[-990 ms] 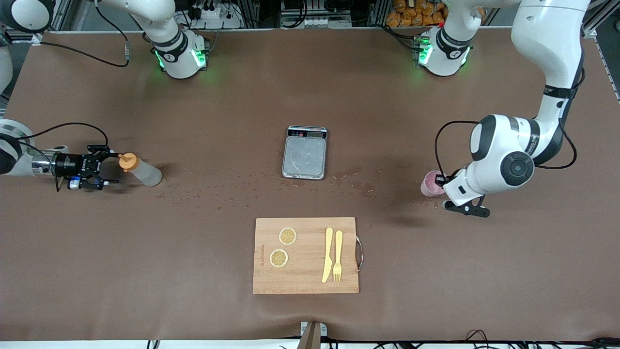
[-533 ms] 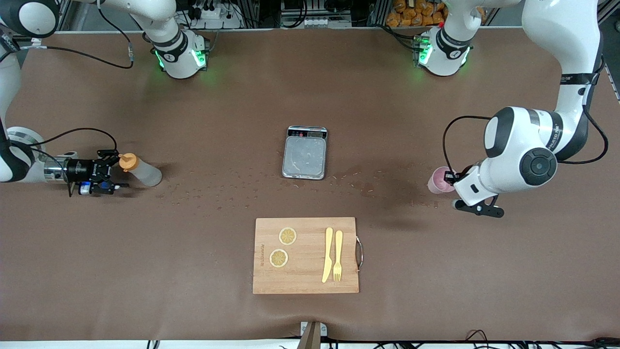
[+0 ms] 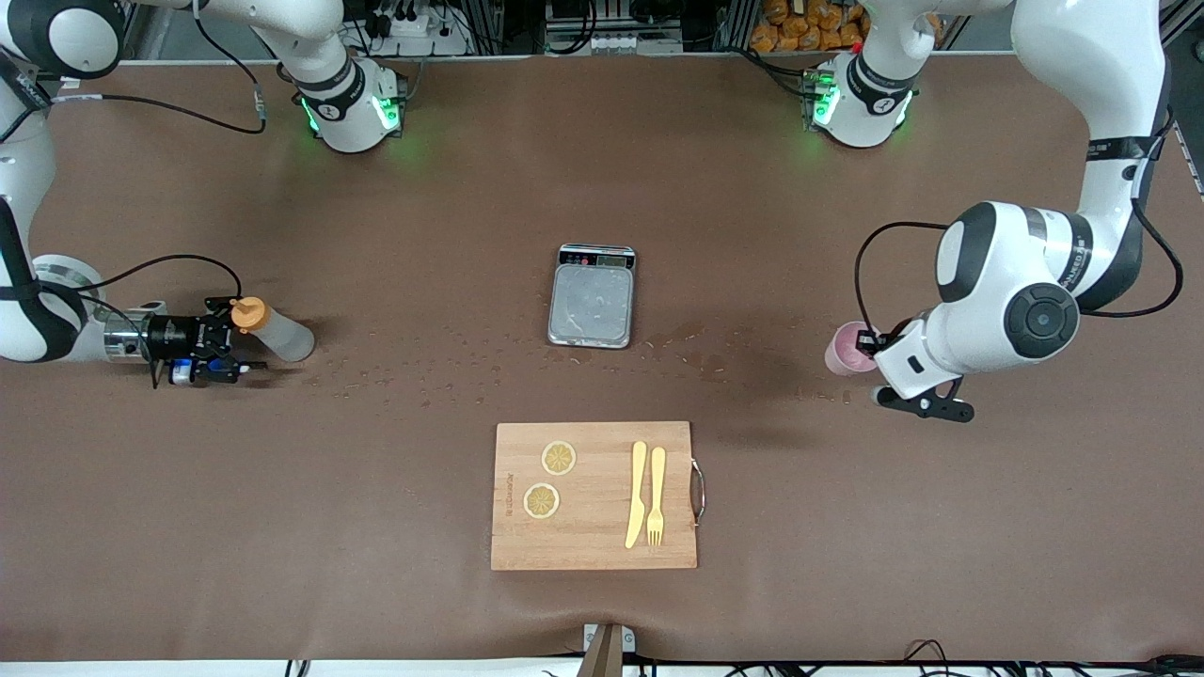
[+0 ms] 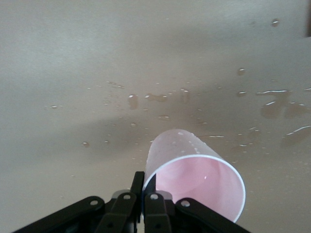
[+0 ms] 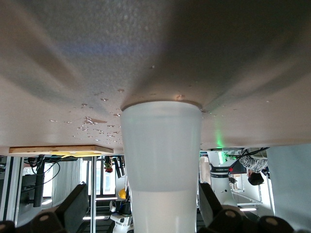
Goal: Add sauce to pink cup with both arms
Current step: 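Carry the pink cup with the left gripper onto the silver scale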
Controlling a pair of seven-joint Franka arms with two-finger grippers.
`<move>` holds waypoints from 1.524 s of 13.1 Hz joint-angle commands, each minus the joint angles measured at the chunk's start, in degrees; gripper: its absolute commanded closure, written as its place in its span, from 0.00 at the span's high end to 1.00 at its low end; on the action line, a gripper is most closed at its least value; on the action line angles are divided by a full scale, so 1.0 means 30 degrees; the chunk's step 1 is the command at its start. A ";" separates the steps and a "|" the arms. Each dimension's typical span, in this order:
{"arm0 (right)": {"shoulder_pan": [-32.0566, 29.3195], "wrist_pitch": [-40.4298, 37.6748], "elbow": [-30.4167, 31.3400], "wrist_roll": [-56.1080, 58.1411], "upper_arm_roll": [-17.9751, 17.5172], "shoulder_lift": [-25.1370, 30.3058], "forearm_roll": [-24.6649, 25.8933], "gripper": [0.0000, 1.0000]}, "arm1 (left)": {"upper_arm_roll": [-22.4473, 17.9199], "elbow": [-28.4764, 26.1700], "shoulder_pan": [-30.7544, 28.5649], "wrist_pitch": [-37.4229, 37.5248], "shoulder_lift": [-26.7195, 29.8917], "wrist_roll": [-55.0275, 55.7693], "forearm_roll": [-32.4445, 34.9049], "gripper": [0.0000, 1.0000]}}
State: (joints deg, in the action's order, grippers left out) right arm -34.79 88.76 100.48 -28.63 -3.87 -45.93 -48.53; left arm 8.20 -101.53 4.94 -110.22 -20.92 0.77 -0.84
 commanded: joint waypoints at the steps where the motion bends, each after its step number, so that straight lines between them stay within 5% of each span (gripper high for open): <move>1: 0.0345 0.0267 0.0229 0.0374 0.0058 -0.0072 -0.0580 1.00 | 0.1216 0.0533 0.0111 0.0588 0.0353 0.2048 -0.0276 0.00; 3: 0.0374 0.0238 0.0229 0.0374 0.0058 -0.0072 -0.0580 1.00 | 0.2562 0.1088 0.0257 0.0588 0.0090 0.4125 -0.0306 0.00; 5: 0.0404 0.0180 0.0229 0.0374 0.0058 -0.0072 -0.0551 0.89 | 0.4057 0.1877 0.0898 0.0559 -0.0815 0.6616 -0.0277 0.00; 10: 0.0433 0.0033 0.0200 0.0374 0.0058 -0.0072 -0.0551 0.53 | 0.4327 0.3400 0.5231 -0.0520 -0.3156 1.1627 -0.0306 0.00; 14: 0.0433 0.0004 0.0200 0.0315 0.0058 -0.0043 -0.0551 0.46 | 0.4269 0.5249 0.7606 -0.2513 -0.5269 1.5204 -0.0247 0.00; 20: 0.0491 -0.0200 -0.0005 0.0081 0.0029 0.0132 -0.0551 0.44 | 0.4093 0.5339 0.8930 -0.3982 -0.6063 1.6149 -0.0071 0.03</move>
State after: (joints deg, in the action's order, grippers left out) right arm -33.84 89.06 100.85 -28.34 -3.91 -46.12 -48.85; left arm 21.19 -87.05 31.45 -122.45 -38.90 48.48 -1.09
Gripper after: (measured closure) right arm 0.555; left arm 0.965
